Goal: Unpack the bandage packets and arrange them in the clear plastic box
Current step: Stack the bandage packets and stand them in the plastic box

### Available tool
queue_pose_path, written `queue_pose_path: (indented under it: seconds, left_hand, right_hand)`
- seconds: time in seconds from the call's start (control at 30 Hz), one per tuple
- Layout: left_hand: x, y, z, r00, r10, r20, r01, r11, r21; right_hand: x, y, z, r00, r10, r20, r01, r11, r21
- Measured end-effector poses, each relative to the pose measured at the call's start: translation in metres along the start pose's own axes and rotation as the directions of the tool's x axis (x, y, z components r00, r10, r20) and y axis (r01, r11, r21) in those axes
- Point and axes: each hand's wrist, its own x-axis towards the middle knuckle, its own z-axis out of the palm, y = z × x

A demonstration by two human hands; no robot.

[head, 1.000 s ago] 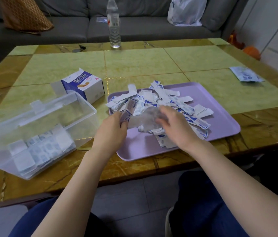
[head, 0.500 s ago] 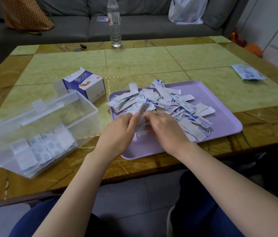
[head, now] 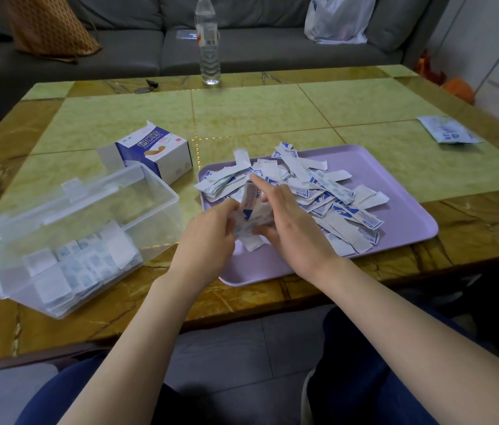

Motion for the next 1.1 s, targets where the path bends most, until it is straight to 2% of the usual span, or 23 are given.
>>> queue_pose_path:
  seconds: [0.17,0.37,0.47,0.53,0.63,0.7,0.77,0.87,0.97,1.1]
  left_hand:
    - [-0.002,-0.003,0.004,0.999,0.018,0.035,-0.024,0.984,0.176]
    - [-0.004,-0.007,0.010,0.995,0.009,0.095,-0.044,0.927,0.371]
    - [-0.005,-0.008,0.009,0.996,0.024,0.084,-0.054,0.926,0.373]
    - [-0.004,-0.008,0.008,0.998,0.002,0.057,-0.018,0.960,0.280]
    - [-0.002,-0.004,0.008,1.000,-0.025,0.014,0.023,0.993,0.118]
    - [-0.002,-0.003,0.009,0.999,-0.050,-0.006,0.050,0.998,0.025]
    - [-0.003,-0.005,0.011,0.998,-0.053,0.019,0.053,0.999,0.008]
    - [-0.006,-0.010,0.016,0.994,-0.040,0.099,0.017,0.974,0.224]
    - [-0.010,-0.013,0.020,0.987,-0.051,0.150,-0.024,0.887,0.462]
    - [-0.012,-0.013,0.021,0.985,-0.009,0.170,-0.089,0.825,0.558]
  right_hand:
    - [0.000,-0.002,0.002,0.999,-0.015,-0.043,0.005,0.975,-0.222]
    - [0.001,0.003,0.006,0.998,0.008,-0.063,-0.026,0.958,-0.287]
    - [0.000,0.005,0.008,0.996,0.073,-0.050,-0.085,0.941,-0.328]
    - [-0.001,0.005,0.008,0.985,0.173,0.023,-0.165,0.966,-0.201]
    - [-0.001,0.002,0.006,0.952,0.294,0.082,-0.301,0.948,0.104]
    - [-0.001,0.000,0.006,0.943,0.327,0.069,-0.334,0.919,0.210]
    - [-0.002,-0.003,0.006,0.938,0.335,0.087,-0.346,0.895,0.280]
    - [-0.005,-0.003,0.002,0.952,0.282,0.116,-0.302,0.928,0.217]
    - [-0.008,0.000,0.001,0.965,0.213,0.156,-0.227,0.970,0.082]
    - [-0.011,-0.004,0.000,0.988,0.140,0.059,-0.144,0.987,0.065]
